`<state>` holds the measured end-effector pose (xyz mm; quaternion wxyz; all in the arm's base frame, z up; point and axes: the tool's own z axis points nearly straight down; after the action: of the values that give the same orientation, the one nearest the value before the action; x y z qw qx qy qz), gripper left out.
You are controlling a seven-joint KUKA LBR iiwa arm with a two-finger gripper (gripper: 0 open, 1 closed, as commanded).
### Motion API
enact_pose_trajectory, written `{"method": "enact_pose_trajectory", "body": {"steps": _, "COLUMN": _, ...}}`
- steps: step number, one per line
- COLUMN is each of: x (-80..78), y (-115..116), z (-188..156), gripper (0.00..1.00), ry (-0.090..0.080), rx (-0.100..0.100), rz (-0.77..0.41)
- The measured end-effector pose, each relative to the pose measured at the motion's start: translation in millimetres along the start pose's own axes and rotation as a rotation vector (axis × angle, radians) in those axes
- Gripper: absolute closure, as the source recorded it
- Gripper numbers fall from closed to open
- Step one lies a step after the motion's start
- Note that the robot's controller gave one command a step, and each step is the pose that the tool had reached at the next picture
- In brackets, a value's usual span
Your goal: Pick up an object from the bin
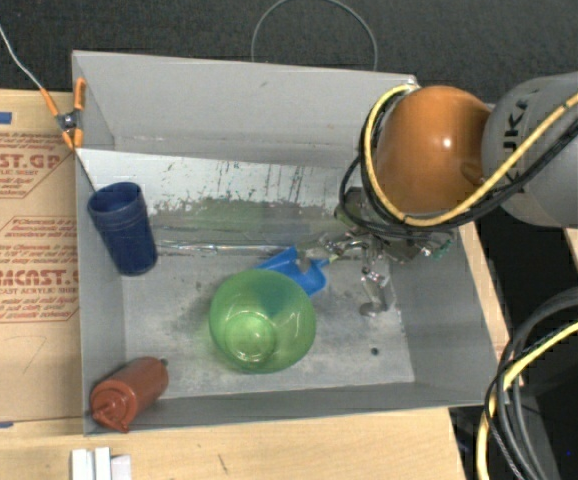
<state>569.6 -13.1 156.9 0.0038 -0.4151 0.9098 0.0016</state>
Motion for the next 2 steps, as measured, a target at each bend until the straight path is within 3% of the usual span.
{"method": "enact_pose_trajectory", "body": {"steps": 1, "x": 41.4, "y": -45, "z": -30, "gripper": 0.00, "ry": -0.004, "rx": 0.000, "rz": -0.381}}
{"method": "enact_pose_trajectory", "body": {"steps": 2, "x": 0.4, "y": 36, "z": -10, "gripper": 0.00, "ry": -0.003, "rx": -0.001, "rz": -0.389}}
